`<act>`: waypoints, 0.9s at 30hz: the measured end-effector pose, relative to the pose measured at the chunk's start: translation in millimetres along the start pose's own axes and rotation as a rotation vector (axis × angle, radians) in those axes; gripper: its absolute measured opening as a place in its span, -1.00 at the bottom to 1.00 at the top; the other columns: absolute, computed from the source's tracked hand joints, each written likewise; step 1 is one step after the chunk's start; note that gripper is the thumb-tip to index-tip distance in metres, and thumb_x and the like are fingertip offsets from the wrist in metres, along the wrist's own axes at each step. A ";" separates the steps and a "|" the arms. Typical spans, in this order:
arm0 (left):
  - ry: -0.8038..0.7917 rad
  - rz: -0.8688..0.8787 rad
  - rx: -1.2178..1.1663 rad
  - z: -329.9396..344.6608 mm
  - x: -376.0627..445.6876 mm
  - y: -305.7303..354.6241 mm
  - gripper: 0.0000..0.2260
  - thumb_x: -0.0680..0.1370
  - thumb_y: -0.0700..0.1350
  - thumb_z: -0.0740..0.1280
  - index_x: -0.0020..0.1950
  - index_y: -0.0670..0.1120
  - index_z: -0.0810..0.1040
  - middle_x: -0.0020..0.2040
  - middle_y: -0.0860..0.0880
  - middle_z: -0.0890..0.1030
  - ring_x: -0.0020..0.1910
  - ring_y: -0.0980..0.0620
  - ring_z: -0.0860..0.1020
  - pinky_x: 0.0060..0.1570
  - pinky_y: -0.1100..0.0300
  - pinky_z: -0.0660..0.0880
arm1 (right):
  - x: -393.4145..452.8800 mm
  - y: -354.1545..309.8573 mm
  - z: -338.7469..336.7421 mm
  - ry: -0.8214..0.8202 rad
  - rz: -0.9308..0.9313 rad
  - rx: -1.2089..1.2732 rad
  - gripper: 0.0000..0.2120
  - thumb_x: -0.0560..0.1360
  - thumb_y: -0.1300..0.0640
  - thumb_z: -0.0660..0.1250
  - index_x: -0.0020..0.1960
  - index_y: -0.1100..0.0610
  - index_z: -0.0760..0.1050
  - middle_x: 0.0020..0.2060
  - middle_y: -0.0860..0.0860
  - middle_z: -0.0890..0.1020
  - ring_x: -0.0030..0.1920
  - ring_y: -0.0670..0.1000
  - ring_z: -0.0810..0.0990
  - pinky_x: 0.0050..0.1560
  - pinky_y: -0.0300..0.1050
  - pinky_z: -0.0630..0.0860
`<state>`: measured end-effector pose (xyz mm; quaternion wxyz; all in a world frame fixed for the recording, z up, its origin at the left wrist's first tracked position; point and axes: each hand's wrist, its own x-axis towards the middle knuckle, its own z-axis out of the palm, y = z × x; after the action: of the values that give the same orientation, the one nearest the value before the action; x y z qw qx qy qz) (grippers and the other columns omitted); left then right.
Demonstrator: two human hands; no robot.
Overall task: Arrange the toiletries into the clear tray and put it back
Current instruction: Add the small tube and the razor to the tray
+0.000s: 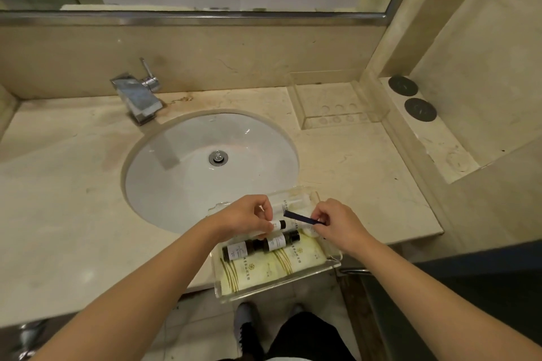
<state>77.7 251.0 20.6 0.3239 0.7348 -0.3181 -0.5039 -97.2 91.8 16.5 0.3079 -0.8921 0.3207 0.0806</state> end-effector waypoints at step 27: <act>0.321 -0.054 0.353 70.2 -39.2 -9.2 -0.83 0.47 -0.15 0.40 0.05 -0.09 0.61 0.05 -0.02 0.65 0.03 0.02 0.60 0.10 0.10 0.54 | -18.3 25.9 8.3 -0.196 -0.361 -0.295 -0.94 0.48 0.16 0.35 -0.05 0.05 0.54 -0.08 -0.07 0.44 -0.05 -0.07 0.39 -0.09 -0.13 0.45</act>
<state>1.2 276.7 14.5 0.2234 0.8589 -0.3260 -0.3257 -127.1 90.6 3.3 0.2134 -0.9581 0.1092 0.1565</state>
